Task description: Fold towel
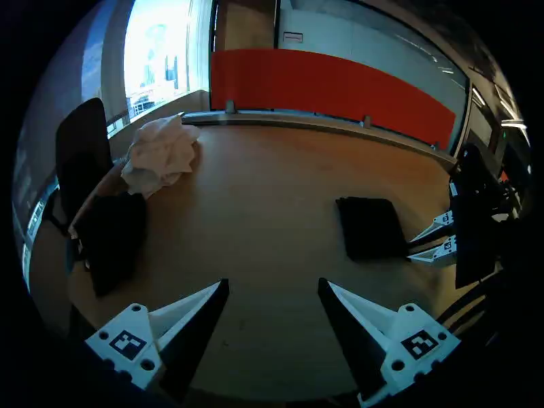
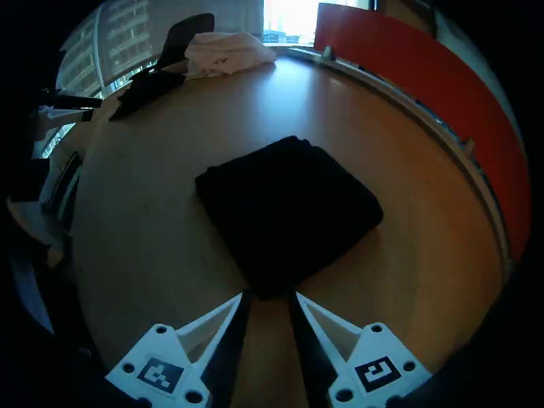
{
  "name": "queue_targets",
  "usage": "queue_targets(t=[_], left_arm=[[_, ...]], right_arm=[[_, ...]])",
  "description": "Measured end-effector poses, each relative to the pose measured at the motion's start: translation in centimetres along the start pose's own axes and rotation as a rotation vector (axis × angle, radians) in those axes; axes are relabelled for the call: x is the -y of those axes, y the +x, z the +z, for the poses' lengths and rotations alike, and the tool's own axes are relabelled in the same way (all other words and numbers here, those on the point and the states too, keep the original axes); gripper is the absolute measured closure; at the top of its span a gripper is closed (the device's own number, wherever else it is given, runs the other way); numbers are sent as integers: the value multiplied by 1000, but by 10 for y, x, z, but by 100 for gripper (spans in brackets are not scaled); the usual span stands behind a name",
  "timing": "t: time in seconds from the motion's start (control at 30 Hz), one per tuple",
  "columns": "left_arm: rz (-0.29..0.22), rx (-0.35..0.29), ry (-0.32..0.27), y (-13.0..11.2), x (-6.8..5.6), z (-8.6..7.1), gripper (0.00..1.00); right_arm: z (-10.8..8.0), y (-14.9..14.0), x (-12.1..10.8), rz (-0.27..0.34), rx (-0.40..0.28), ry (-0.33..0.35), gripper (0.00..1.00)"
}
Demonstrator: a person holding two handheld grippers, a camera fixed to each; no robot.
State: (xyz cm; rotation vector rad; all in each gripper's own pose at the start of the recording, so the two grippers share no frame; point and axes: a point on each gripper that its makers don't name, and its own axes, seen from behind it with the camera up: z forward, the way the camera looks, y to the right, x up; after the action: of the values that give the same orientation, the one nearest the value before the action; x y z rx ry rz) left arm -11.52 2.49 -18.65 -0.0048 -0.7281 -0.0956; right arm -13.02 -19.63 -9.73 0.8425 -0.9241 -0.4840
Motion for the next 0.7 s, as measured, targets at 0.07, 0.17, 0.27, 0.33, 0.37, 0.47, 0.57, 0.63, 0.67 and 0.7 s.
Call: queue_targets(t=[0.07, 0.17, 0.27, 0.33, 0.37, 0.47, 0.57, 0.63, 0.67, 0.7], left_arm=[[0, 1, 0, -1, 0, 0, 3], [-1, 1, 0, -2, 0, -1, 3], [-1, -1, 1, -2, 1, -2, 3], [0, -1, 1, -2, 2, -2, 3], [0, -1, 2, -2, 2, -2, 3], [1, -2, 3, -2, 3, -3, 3], [1, -2, 2, -3, 3, -4, 3], [1, -2, 1, -4, 3, -4, 3], [1, -1, 0, -4, 3, -4, 3], [2, -1, -1, -4, 3, -4, 3]], right_arm=[[2, 0, 0, 8, -1, -3, 64], [4, -1, 1, 15, 1, -5, 68], [4, -1, 1, 24, -1, -11, 73], [5, -1, 1, 30, -2, -11, 77], [5, -1, 2, 33, -3, -11, 80], [6, 0, 2, 39, -7, -15, 92], [6, 0, 2, 40, -12, -26, 96], [5, 0, 1, 38, -13, -30, 97], [5, 1, 1, 38, -14, -33, 97], [3, 2, 0, 36, -16, -35, 98]])
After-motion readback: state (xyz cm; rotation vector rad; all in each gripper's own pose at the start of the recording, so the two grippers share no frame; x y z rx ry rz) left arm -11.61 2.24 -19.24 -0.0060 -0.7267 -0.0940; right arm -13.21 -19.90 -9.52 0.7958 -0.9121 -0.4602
